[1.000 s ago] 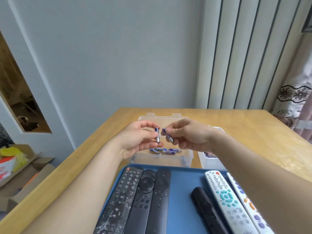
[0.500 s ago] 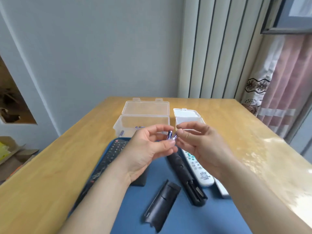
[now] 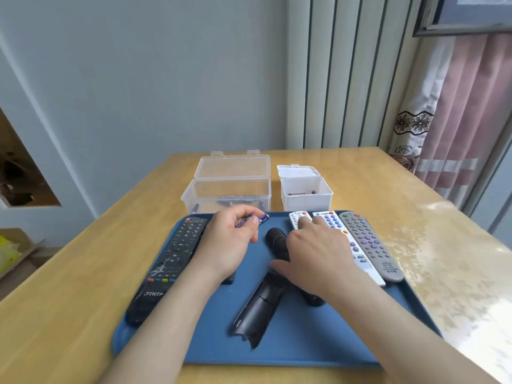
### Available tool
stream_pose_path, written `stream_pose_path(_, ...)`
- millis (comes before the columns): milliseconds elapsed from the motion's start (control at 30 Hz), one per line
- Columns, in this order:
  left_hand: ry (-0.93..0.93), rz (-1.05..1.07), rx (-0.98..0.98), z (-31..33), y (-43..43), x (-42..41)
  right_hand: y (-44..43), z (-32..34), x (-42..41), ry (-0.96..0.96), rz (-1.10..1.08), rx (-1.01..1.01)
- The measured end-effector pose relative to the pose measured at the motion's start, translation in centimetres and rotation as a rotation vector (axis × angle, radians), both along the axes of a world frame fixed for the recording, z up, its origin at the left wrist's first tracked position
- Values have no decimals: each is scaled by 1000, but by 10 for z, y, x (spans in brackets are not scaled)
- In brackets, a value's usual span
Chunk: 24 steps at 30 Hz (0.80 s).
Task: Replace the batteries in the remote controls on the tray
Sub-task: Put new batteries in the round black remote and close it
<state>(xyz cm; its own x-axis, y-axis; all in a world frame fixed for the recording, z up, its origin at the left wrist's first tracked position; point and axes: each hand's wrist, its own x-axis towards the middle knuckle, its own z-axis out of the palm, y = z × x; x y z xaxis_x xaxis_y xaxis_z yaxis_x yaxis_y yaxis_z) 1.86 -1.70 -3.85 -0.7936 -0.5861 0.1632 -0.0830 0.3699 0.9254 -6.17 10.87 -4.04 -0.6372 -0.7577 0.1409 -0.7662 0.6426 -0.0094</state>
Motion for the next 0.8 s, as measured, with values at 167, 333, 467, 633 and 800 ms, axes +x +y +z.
stream_pose_path(167, 36, 1, 26, 2, 4, 3, -13, -4, 0, -76, -107, -78)
stream_pose_path(333, 137, -20, 303, 3, 5, 4, -9, 1, -13, -359, -138, -541)
stream_pose_path(467, 175, -56, 453, 2, 7, 5, 3, 14, -27, -896, -128, -1103)
stream_pose_path(633, 172, -154, 566, 2, 15, 4, 19, 18, -29, -1821, -157, -1561)
stream_pose_path(800, 201, -140, 286, 9, 32, 4, 24, 26, -25, -1881, 20, -1693)
